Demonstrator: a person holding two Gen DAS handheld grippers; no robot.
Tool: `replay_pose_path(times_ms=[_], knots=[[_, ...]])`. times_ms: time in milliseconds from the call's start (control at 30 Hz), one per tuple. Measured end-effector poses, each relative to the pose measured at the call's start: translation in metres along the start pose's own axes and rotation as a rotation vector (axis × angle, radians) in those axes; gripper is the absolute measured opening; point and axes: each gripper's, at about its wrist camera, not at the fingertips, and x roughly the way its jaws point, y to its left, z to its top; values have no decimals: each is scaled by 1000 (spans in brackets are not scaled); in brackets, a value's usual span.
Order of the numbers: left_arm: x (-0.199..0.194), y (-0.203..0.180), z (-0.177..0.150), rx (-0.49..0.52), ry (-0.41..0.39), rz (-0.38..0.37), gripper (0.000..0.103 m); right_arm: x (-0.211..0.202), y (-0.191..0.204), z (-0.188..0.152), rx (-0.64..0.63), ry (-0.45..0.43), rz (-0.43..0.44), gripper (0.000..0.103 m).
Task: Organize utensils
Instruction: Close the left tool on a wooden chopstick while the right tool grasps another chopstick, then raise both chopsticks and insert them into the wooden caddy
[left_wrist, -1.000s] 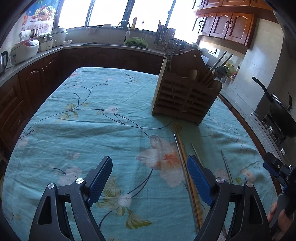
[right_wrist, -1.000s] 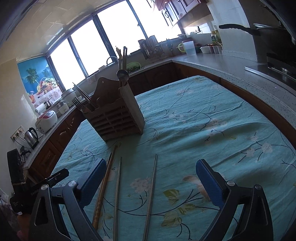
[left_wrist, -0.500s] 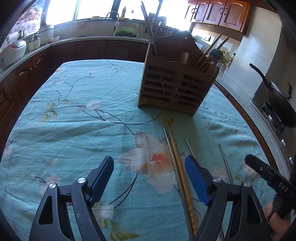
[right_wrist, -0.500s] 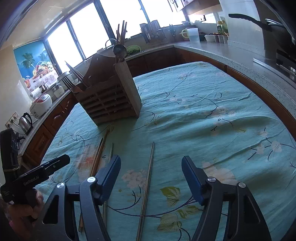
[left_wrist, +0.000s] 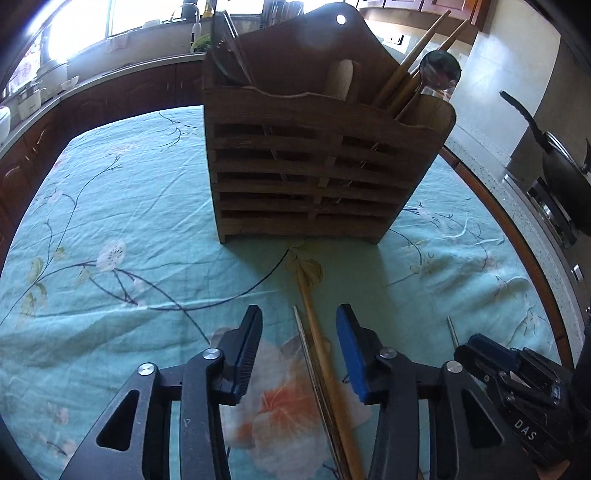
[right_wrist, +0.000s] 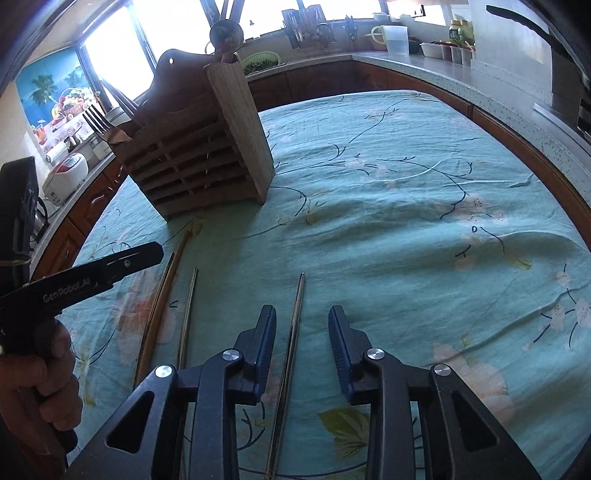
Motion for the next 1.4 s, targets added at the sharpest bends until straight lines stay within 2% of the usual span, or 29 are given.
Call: replay_pose_path(times_ms=[200, 333, 367, 400, 433, 467, 500, 633, 800, 967, 1200, 1400], knots=[[38, -11, 20, 63, 73, 26, 25, 6, 2, 5, -31, 12, -25, 23], [46, -28, 20, 156, 61, 89, 21, 11, 11, 6, -93, 9, -63, 23], [48, -32, 19, 173, 58, 95, 18, 13, 14, 5, -115, 7, -79, 23], [50, -37, 19, 188, 56, 95, 11, 14, 18, 5, -136, 8, -96, 22], [52, -40, 18, 196, 56, 88, 8, 15, 20, 4, -153, 8, -108, 18], [52, -43, 16, 201, 54, 92, 7, 15, 22, 4, -165, 8, -111, 15], [53, -46, 15, 204, 53, 92, 7, 15, 23, 4, -172, 8, -113, 8], [54, -45, 13, 172, 48, 50, 6, 13, 20, 4, -152, 5, -94, 5], [24, -34, 8, 119, -13, -21, 3, -7, 12, 6, -72, -33, -14, 4], [-18, -24, 2, 78, -98, -76, 3, -35, 13, 12, -50, -92, 31, 4], [-78, -4, -15, 14, -206, -134, 3, -73, 24, 22, -52, -182, 65, 4], [-129, 19, -29, -17, -266, -165, 3, -104, 37, 30, -71, -257, 95, 4]])
